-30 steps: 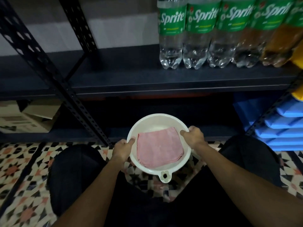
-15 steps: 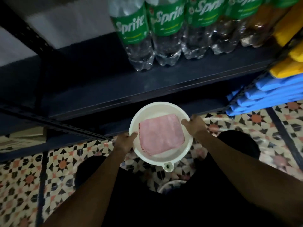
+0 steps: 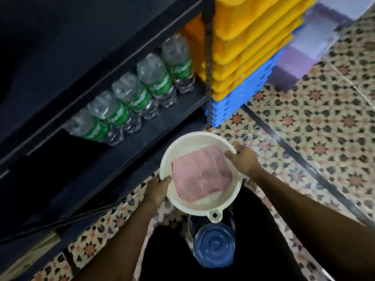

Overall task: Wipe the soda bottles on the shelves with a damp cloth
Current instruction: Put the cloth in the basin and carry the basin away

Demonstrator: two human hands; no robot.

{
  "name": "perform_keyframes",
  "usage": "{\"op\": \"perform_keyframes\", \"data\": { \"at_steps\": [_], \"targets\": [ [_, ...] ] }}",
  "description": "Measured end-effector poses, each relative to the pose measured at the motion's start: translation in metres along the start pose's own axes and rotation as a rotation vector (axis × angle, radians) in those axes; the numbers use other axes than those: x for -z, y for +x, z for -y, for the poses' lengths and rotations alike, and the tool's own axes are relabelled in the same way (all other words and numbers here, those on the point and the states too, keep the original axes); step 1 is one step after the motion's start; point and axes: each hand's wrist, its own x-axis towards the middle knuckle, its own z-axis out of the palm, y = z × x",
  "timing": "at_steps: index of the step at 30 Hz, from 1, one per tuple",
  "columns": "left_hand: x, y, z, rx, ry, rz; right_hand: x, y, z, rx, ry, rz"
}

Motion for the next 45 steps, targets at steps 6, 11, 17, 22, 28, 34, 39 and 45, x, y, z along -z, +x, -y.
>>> {"op": "perform_keyframes", "data": {
  "at_steps": [6,11,17,22,28,34,39,45],
  "targets": [
    [-0.079,-0.05,-0.12,-0.125,0.117,-0.028,0.138,-0.006,-0.025,-0.021,0.146,-0.071],
    [-0.162,-0.07,-0.215,-0.256,0.167,-0.024,0.252,-0.011,-0.057,-0.038,0.219,-0.171],
    [-0.261,-0.096,-0.311,-0.453,0.233,0.021,0.36,-0.008,-0.087,-0.125,0.306,-0.336],
    [-0.332,-0.108,-0.389,-0.544,0.247,0.116,0.437,0.008,-0.102,-0.173,0.368,-0.483],
    [-0.408,-0.108,-0.505,-0.683,0.215,0.215,0.532,0.058,-0.1,-0.198,0.444,-0.629],
    [-0.479,-0.111,-0.633,-0.777,0.254,0.29,0.633,0.105,-0.076,-0.204,0.543,-0.736],
    [-0.529,-0.121,-0.717,-0.821,0.245,0.276,0.709,0.148,-0.064,-0.186,0.608,-0.811],
    [-0.585,-0.134,-0.798,-0.847,0.205,0.21,0.793,0.221,-0.066,-0.18,0.621,-0.826]
  ]
}}
